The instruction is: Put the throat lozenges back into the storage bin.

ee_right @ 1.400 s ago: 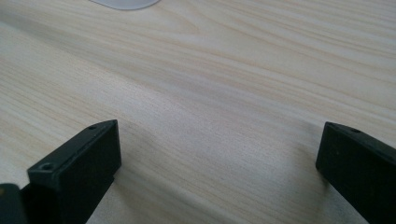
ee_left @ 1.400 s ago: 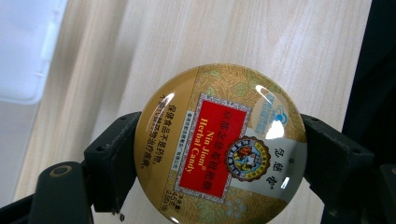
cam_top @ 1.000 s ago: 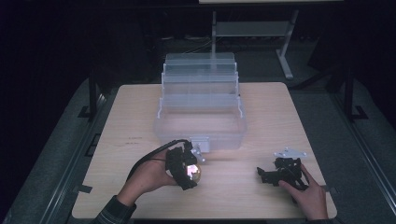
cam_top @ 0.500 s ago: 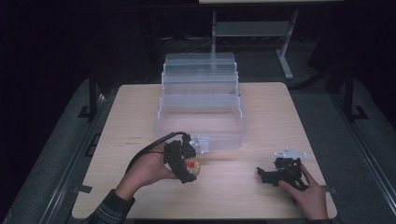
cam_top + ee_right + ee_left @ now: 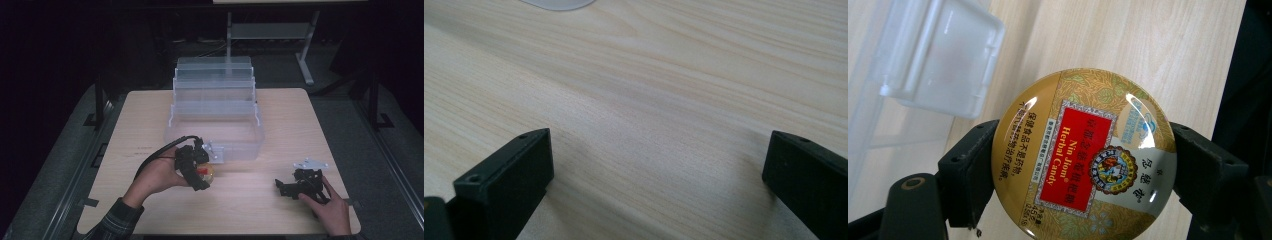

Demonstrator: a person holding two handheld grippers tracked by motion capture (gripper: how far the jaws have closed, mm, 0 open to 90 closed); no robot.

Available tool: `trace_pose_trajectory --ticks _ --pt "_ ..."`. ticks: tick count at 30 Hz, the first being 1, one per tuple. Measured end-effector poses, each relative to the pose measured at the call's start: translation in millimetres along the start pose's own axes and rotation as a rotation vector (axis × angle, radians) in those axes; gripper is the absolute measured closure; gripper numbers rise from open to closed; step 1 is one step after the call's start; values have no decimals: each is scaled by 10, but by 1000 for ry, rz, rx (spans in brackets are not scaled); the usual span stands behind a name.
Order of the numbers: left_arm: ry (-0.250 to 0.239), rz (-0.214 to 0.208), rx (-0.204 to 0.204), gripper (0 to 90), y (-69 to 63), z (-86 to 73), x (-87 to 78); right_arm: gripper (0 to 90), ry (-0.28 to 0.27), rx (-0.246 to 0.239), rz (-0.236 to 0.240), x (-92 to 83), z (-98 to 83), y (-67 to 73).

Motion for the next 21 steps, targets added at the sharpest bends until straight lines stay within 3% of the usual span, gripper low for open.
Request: trace_pose_trajectory --ticks 21 --pt "-19 21 -38 196 209 81 -178 0 0 1 -1 -1 0 0"
Point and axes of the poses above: each handheld gripper's, and its own axes: x roughly forward along the jaws, z roughly out of its top, y roughly to its left, the point moved 10 cm from there along x, roughly forward along the jaws, and after that the axes turned 12 degrees about -x, right-handed, at the moved point
